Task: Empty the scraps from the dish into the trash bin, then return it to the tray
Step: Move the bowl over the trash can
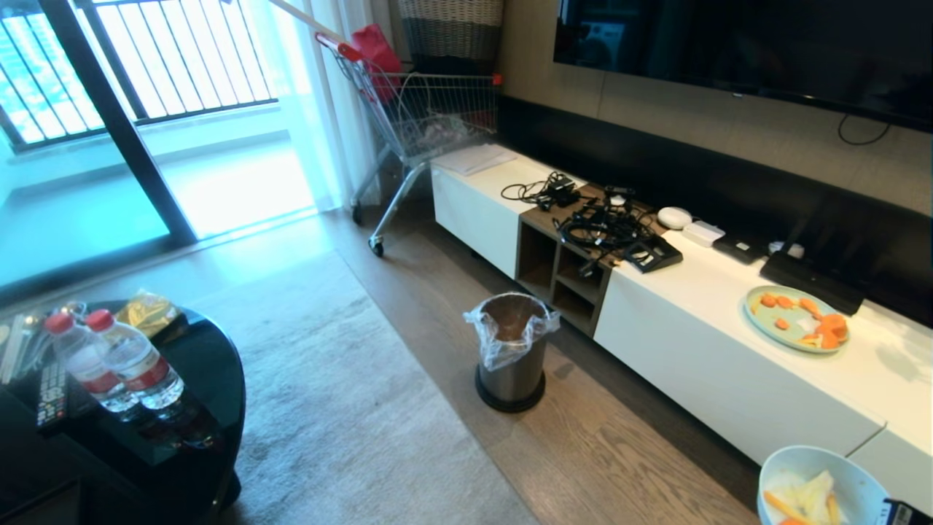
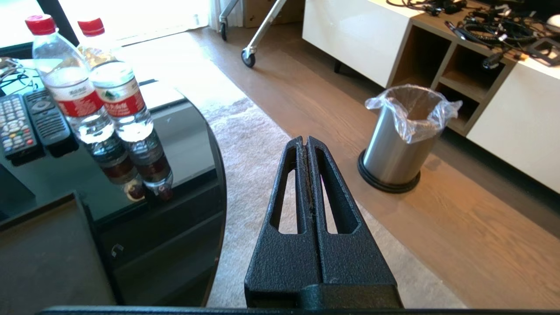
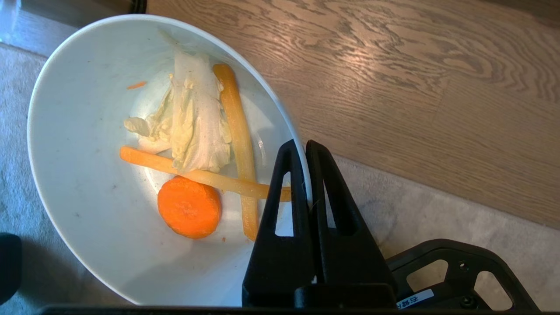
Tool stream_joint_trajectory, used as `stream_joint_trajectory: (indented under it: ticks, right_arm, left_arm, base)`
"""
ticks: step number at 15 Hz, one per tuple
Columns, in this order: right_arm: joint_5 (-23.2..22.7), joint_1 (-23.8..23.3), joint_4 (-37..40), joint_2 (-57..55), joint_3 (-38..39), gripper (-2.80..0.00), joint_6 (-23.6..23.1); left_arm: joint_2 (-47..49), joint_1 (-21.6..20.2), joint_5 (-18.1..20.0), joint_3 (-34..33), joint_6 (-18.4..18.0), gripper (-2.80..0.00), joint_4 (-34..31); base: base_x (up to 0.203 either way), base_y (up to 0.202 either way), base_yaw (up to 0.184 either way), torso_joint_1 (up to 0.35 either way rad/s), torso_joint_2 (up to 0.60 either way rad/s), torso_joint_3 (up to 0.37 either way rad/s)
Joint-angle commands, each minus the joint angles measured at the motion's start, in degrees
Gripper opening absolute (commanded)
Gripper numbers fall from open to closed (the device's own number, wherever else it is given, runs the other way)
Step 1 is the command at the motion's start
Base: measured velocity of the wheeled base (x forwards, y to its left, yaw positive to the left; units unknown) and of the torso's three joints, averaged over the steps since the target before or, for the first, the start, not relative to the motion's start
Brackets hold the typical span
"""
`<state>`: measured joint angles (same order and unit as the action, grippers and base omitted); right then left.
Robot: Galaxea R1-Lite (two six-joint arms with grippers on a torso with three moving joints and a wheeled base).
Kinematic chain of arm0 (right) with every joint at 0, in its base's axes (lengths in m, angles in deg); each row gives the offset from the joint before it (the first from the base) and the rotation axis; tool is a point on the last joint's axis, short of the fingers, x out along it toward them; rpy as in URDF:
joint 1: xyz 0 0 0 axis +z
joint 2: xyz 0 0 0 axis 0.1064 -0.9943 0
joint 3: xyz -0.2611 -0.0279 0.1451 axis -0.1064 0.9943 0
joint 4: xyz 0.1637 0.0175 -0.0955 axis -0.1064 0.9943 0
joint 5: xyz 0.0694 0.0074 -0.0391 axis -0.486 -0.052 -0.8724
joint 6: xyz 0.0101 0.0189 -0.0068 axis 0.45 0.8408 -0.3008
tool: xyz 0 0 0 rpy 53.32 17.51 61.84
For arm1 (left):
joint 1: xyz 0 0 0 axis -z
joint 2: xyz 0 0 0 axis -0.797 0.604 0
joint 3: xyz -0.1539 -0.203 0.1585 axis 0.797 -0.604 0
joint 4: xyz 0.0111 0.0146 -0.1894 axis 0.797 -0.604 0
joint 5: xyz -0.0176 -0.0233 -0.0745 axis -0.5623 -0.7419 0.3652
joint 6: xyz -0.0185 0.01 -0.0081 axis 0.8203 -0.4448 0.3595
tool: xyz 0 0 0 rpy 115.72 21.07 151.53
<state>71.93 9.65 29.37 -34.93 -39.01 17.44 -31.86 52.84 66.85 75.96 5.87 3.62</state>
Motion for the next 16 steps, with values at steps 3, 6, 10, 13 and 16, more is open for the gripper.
stream_joint_trajectory:
  ticks: [3,6,10,13,16]
  right_arm:
    - [0.1,0.1,0.0,0.0,-0.1,-2.8,0.3]
    - [0.1,0.2,0.0,0.0,0.0,-2.8,0.3]
    - [0.4,0.8,0.2,0.1,-0.1,-2.8,0.2]
    - [0.9,1.0,0.5,0.2,0.0,-2.8,0.2]
    - [0.8,0.9,0.2,0.1,0.0,-2.8,0.3]
  left_arm:
    - [0.0,0.0,0.0,0.0,0.1,-2.8,0.0]
    - [0.0,0.0,0.0,0.0,0.1,-2.8,0.0]
    - [0.0,0.0,0.0,0.0,0.1,-2.8,0.0]
    - [0.0,0.0,0.0,0.0,0.1,-2.8,0.0]
    - [0.0,0.0,0.0,0.0,0.1,-2.8,0.0]
  base:
    - [0.184,0.0,0.0,0.004,0.0,0.002]
    - [0.184,0.0,0.002,0.001,0.0,0.003]
    - [0.052,0.0,0.002,0.004,0.0,0.003]
    - [0.0,0.0,0.0,0.0,0.0,0.0]
    - [0.0,0.0,0.0,0.0,0.0,0.0]
